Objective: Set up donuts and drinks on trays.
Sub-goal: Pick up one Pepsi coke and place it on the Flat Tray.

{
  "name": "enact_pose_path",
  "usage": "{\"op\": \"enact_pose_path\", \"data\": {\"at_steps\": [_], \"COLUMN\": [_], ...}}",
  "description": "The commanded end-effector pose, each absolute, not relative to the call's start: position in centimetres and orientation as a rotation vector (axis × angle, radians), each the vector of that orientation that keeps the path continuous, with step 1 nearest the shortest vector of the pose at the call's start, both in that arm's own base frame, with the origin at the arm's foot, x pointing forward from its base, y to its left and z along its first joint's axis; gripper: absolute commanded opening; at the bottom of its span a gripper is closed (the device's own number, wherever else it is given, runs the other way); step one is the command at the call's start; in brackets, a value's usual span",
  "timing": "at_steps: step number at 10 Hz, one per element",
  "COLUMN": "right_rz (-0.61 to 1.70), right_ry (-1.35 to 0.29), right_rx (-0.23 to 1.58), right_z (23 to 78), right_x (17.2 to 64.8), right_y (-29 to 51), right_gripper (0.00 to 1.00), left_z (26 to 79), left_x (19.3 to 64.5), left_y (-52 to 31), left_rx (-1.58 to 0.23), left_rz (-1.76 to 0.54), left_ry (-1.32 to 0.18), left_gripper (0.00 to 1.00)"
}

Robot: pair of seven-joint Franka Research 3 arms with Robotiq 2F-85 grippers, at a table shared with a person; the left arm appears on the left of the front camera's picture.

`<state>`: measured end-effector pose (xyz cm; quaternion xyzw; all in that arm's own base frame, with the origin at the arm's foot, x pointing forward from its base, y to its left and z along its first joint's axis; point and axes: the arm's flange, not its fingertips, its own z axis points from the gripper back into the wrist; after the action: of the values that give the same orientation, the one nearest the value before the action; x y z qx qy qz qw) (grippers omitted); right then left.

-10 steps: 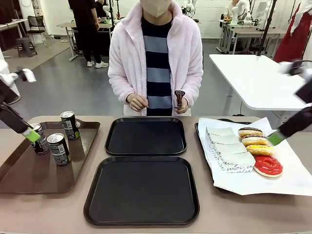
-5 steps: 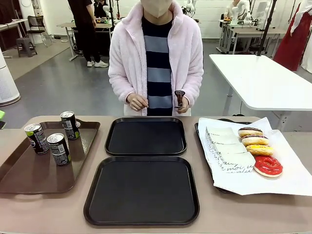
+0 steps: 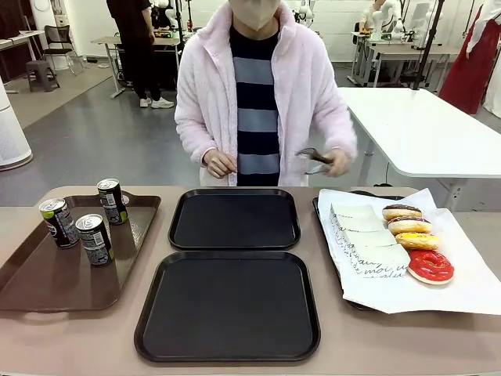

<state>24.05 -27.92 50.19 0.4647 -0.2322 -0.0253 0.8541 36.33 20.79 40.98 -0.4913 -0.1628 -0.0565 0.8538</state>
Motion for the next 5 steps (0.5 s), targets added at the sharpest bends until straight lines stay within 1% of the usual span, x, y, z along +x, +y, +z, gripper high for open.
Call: {"op": "enact_pose_path", "data": {"at_steps": [1,3,5], "right_rz": [-0.046,-0.062,-0.073], "right_ry": [-0.446,-0.423,-0.417], "right_rx": [0.987,0.972,0.957], "right_z": [50.6,50.8,50.3], "right_x": [25.9,26.2,25.4], "right_y": [-29.2,-29.9,-30.4], "right_gripper": [1.0,1.0,1.0], "left_z": [41.6,42.2,43.4], "left_x": [37.2,36.7,36.0], "left_y": [22.7,23.8,24.0], "left_rx": [-1.065,-1.057,-1.036], "left_rz": [-0.056,-0.009,-0.032], "left_ry": [-0.384,-0.413,-0.403], "left_gripper": [1.0,1.0,1.0]}}
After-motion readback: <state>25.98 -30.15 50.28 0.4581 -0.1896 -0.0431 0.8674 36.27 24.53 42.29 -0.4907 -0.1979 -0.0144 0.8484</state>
